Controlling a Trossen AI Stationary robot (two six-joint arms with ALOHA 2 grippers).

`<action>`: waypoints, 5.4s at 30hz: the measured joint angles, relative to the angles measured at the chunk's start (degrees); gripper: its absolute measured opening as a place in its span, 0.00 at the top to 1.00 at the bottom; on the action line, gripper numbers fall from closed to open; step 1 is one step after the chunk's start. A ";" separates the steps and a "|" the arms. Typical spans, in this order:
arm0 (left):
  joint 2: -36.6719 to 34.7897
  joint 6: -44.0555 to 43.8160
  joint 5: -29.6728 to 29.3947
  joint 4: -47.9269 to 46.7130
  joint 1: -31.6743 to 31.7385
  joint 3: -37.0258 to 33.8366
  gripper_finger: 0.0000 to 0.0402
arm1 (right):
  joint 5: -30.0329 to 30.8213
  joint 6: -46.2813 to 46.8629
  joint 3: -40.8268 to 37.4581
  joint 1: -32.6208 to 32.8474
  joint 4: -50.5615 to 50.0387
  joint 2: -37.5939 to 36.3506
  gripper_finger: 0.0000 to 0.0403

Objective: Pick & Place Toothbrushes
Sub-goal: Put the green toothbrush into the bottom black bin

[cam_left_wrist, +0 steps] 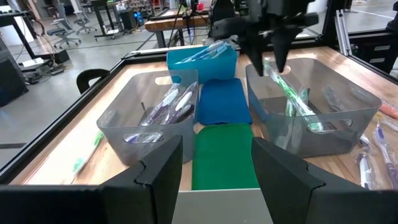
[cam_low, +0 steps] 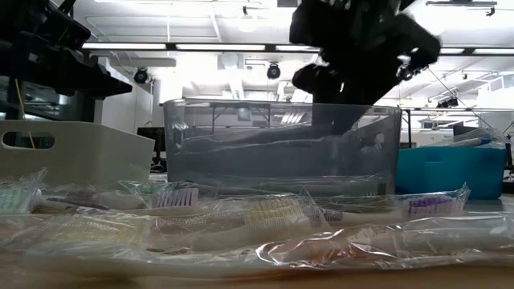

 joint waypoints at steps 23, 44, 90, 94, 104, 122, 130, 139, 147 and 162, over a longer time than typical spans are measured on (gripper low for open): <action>0.02 0.00 0.00 0.00 0.00 0.00 0.53 | 3.18 -6.19 -0.01 0.00 0.46 -4.18 0.96; 0.00 0.00 0.00 0.00 0.00 0.00 0.53 | -2.42 -20.30 0.00 0.00 1.12 -2.77 0.79; 0.01 -0.01 -0.02 0.00 0.00 0.01 0.53 | -2.54 -13.55 1.26 -49.47 1.01 -10.38 0.56; 0.02 0.00 -0.02 0.00 0.00 0.00 0.53 | -6.45 -10.33 6.62 -52.30 1.26 -6.19 0.56; 0.00 0.00 -0.02 0.00 0.00 0.00 0.53 | -15.23 -7.71 23.01 -53.75 -0.70 10.11 0.56; 0.02 -0.02 0.00 0.02 0.00 0.00 0.53 | -20.15 1.27 35.67 -55.11 -20.64 24.91 0.56; 0.01 0.00 0.00 0.00 0.00 0.00 0.53 | -25.46 21.57 35.71 -55.72 -20.35 25.40 0.56; 0.02 0.00 0.00 0.02 0.00 0.00 0.53 | -20.39 28.63 35.74 -53.97 -19.59 26.16 0.56; 0.02 0.00 0.00 0.02 0.00 0.00 0.53 | -15.15 34.86 35.69 -52.67 -20.98 27.65 0.56; 0.00 0.00 0.00 0.02 0.00 0.01 0.53 | -5.70 -25.26 35.67 -50.30 -23.13 28.01 0.56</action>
